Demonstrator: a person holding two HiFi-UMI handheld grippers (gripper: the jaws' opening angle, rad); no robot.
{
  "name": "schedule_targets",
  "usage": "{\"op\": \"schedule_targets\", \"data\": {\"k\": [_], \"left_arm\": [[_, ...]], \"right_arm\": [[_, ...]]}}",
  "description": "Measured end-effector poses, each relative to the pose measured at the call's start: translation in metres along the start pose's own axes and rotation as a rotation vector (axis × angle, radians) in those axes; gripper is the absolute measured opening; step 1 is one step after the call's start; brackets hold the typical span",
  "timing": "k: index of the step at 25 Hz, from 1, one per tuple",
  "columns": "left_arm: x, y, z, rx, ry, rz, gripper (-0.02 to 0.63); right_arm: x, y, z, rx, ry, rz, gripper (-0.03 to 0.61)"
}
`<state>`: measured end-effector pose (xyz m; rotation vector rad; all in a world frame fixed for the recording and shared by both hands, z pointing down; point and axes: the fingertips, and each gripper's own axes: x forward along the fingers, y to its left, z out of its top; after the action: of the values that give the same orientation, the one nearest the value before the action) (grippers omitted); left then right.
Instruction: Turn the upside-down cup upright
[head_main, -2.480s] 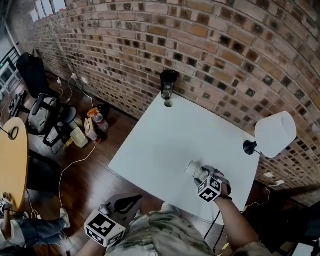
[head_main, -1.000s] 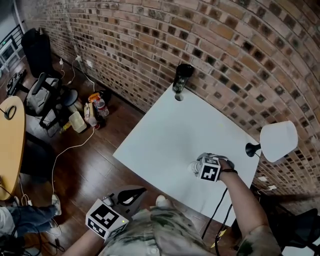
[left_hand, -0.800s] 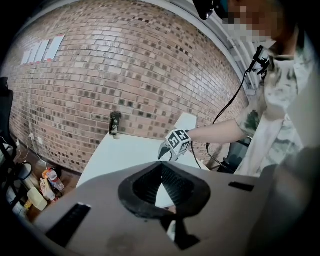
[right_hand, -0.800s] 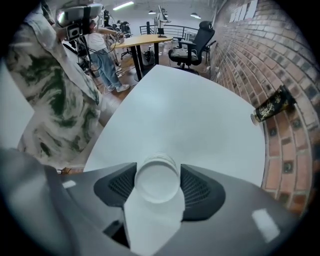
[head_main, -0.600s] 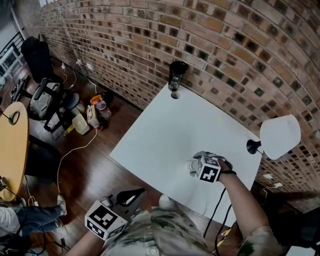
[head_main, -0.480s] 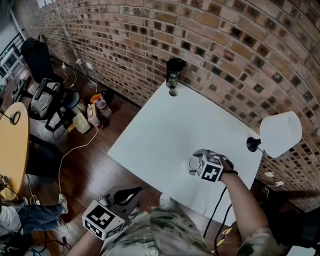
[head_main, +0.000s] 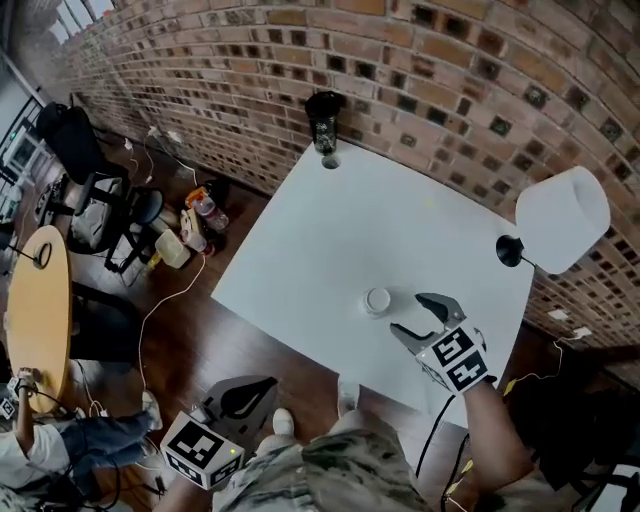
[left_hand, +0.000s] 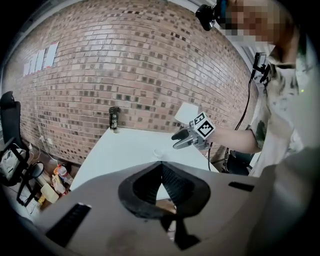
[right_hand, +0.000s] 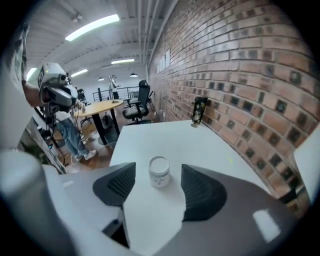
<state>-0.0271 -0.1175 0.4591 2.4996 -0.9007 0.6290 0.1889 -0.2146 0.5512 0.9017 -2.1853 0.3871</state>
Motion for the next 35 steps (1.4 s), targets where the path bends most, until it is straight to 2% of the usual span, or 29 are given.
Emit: {"op": "schedule_targets", "data": {"k": [4,7,9,13,16,20,22,26,30,35], "left_arm": [[-0.022,-0.022,-0.008,0.015,-0.016,-0.028,0.008],[-0.050,-0.044,-0.021,0.031,-0.044,-0.073,0.008],[-0.076,-0.059,-0.037,0.044,-0.059,-0.111,0.008],[-0.142,-0.101,-0.075,0.002,-0.080,-0.226,0.008],[-0.188,-0.116,-0.107,0.032,-0.101,-0.264,0.008],[-0.234,-0.144,-0.142,0.045,-0.088,-0.310,0.008],[-0.249,-0.160,-0.156,0.067,-0.098,-0.330,0.008],[-0.273,-0.195,-0.183,0.058,-0.089,-0.343,0.008],[-0.280,-0.254,-0.210,0.082,-0.068,-0.348,0.008],[-0.278,-0.345,-0.220,0.079,-0.056,-0.367,0.008]], "right_arm": [[-0.037,0.065,-0.017,0.057,-0.083,0.000,0.281],[-0.059,0.126,-0.029,0.077,-0.099,0.024,0.279],[-0.072,0.169,-0.035,0.097,-0.114,0.019,0.279],[-0.111,0.266,-0.040,0.154,-0.179,-0.029,0.281],[-0.132,0.343,-0.042,0.193,-0.209,-0.046,0.281],[-0.163,0.425,-0.057,0.221,-0.190,-0.031,0.281],[-0.183,0.447,-0.063,0.220,-0.200,-0.050,0.281],[-0.222,0.484,-0.075,0.215,-0.243,-0.079,0.281],[-0.275,0.511,-0.112,0.191,-0.273,-0.097,0.279],[-0.342,0.540,-0.166,0.169,-0.278,-0.097,0.278]]}}
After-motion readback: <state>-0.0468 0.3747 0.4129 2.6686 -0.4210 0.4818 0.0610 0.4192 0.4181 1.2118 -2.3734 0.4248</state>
